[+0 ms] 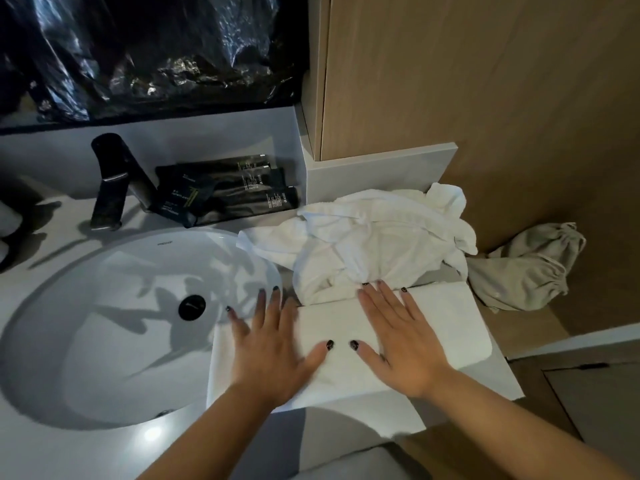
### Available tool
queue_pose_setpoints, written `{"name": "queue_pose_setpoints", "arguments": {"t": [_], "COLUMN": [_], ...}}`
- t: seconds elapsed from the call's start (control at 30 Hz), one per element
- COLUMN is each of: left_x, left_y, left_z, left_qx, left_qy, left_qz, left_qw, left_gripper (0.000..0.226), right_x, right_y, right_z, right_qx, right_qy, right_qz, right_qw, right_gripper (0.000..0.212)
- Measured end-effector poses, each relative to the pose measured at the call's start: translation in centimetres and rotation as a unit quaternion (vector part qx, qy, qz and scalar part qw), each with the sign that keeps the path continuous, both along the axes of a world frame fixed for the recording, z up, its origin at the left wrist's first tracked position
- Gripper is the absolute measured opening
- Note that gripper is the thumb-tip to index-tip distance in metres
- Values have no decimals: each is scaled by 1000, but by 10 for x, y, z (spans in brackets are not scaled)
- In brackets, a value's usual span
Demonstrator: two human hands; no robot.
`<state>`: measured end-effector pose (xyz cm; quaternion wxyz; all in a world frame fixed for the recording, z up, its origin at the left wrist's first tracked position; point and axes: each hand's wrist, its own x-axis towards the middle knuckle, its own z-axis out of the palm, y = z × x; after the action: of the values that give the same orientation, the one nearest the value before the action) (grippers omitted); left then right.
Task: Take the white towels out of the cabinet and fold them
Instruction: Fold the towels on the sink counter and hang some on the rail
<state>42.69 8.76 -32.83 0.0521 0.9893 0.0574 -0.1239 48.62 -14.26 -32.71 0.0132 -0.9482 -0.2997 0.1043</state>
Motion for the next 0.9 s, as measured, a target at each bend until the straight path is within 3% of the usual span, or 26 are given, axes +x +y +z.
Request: {"name": "queue_pose_setpoints", "arguments": {"t": [0.07,0.2,0.3,0.4,0.47,0.5,0.6,0.67,0.8,0.9], "left_x": [2,18,18,15,15,13,1,-12,-21,-14], "left_y": [-10,-30,-29,-24,-17,-10,23,44,56,53], "left_z": [-1,3,0,-1,0,0,-4,-5,-1,1], "left_qx": [-39,-96,-100,-110,-139,-155,-156,-143,-312,-230], "left_qy": [-39,-82,-89,-97,-107,-109,-98,-94,-84,-111], "left_qz": [-36,38,52,37,20,4,-39,-18,159,77], "left_qw": [998,991,990,988,984,982,982,985,933,964], "left_gripper": [101,82,82,85,80,76,75,76,57,48], "right_x": [1,9,13,16,20,21,23,23,23,22], "right_y": [0,-11,-24,-47,-61,-67,-72,-71,-71,-69], "right_z": [0,1,4,4,4,2,-2,-2,-1,-2], "right_qx": [13,65,85,99,102,94,79,93,123,132], "right_qy": [5,23,16,-39,17,53,70,66,67,62], "right_qz": [4,22,19,-167,-318,-348,-344,-344,-354,-359], "right_qw": [1000,997,996,980,942,931,933,932,925,922], "right_gripper": [75,64,65,72,77,78,80,80,82,80]}}
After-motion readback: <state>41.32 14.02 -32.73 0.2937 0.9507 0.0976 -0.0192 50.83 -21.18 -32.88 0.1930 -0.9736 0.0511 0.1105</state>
